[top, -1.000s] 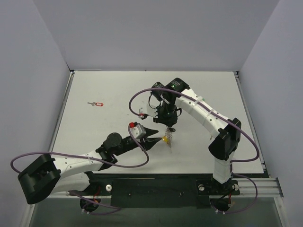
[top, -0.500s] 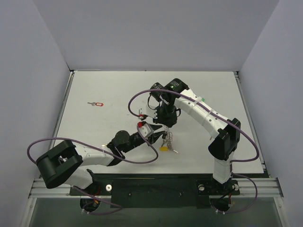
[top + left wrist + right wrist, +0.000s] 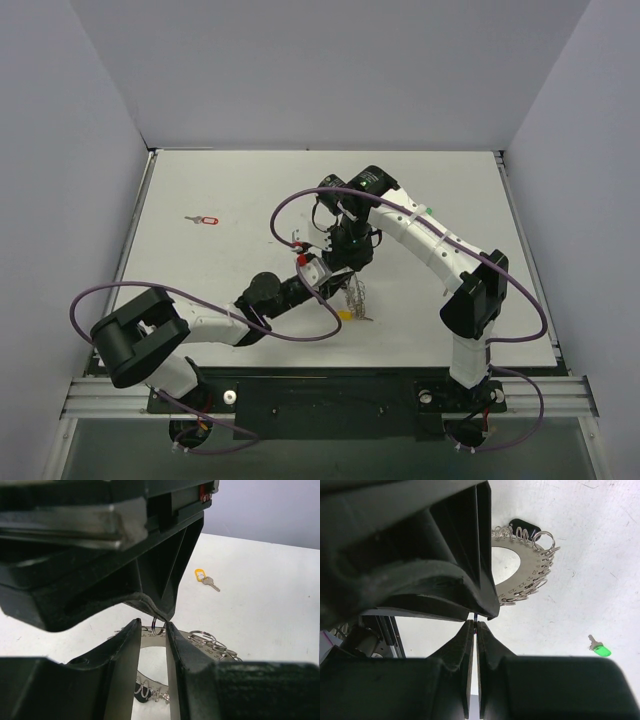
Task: Put the keys on the keyring
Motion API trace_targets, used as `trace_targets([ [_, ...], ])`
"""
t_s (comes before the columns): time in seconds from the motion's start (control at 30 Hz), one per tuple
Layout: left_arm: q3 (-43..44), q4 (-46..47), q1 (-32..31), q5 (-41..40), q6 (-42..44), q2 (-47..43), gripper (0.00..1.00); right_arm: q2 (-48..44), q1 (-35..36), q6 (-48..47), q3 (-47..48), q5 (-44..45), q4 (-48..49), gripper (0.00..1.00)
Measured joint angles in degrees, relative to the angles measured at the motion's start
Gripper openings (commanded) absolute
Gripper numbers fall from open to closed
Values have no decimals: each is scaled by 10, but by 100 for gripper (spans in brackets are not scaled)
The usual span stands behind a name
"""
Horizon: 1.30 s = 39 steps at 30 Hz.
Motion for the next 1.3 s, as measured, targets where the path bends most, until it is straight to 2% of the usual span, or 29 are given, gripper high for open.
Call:
trace_targets([
  [0.2, 2, -1, 0, 12, 0, 2, 21, 0, 0, -2, 0, -2, -1, 0],
  [0.33, 8, -7, 1, 22, 0, 2, 0, 0, -3, -2, 0, -4, -9, 0],
  [0.57, 18, -26, 5, 41, 1, 2, 0, 0, -8, -2, 0, -8, -17, 0],
  [0.67, 23, -33, 7, 47, 0, 2, 14, 0, -10, -3, 0, -8, -18, 0],
  [0.73, 25, -37, 8, 49, -3, 2, 18, 0, -11, -2, 0, -11, -18, 0],
  [1.3, 31, -44, 12, 62, -17, 7, 19, 0, -14, -4, 0, -13, -19, 0],
])
